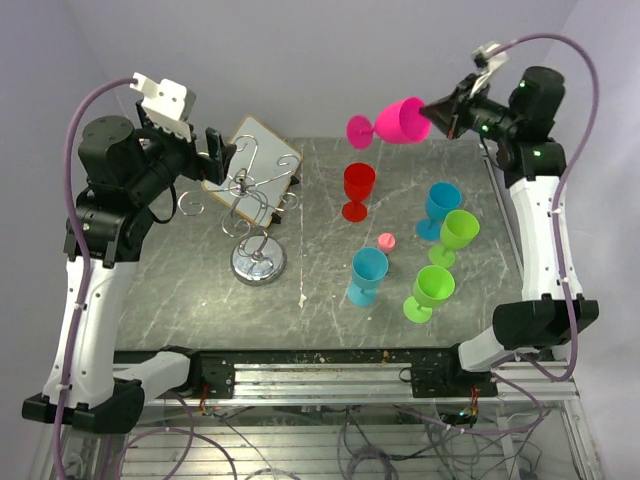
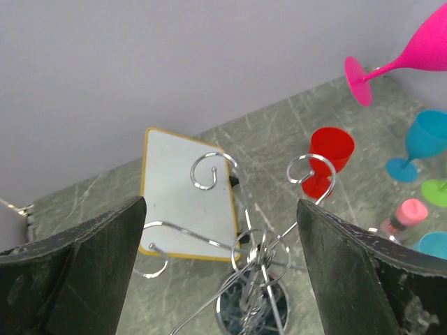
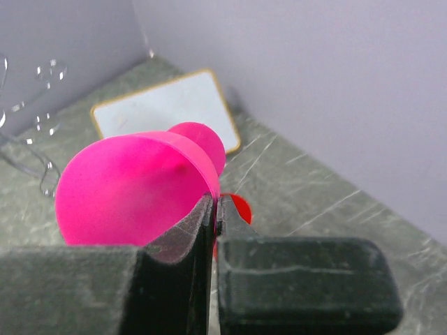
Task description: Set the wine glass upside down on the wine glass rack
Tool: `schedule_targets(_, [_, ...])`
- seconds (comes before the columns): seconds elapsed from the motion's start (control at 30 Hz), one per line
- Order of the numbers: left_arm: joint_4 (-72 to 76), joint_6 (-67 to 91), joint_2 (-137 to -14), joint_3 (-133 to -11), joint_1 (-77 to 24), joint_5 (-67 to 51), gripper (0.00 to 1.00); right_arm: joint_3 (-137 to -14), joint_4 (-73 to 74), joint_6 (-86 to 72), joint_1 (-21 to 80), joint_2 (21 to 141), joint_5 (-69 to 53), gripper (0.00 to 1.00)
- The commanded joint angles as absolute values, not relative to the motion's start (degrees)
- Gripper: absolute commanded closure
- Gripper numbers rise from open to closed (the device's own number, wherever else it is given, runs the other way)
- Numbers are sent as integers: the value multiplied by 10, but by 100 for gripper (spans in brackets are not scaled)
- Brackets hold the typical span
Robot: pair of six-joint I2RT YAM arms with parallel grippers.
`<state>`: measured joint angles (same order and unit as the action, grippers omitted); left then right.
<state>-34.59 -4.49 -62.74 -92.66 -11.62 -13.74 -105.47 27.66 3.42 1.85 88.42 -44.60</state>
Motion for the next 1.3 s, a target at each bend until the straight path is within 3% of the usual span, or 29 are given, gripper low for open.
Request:
schedule_targets(0.0, [-299, 14, -653, -962, -111, -173, 1, -1084, 181, -73, -10, 865, -446, 100])
schedule_targets(0.1, [-280, 42, -674, -981, -111, -212, 0, -1099, 141, -102, -13, 860, -427, 100])
schedule_targets(0.3, [-200, 178, -736, -1010, -113, -311, 9, -1168, 130, -148, 5, 883, -446, 100])
schedule_targets(0.57, [-201, 202, -798, -1065, -158, -328, 8, -1211, 143, -156, 67, 880, -439, 100])
schedule_targets(0.93, [-151, 255, -819, -1045, -178, -374, 8, -1184, 140, -138, 145, 875, -435, 100])
schedule_targets(1.13, [-167, 244, -827, -1049, -184, -355, 22, -1184, 144, -131, 157, 880, -437, 100])
schedule_targets(1.27, [-169, 243, -834, -1051, -185, -350, 26, -1184, 136, -142, 161, 886, -445, 100])
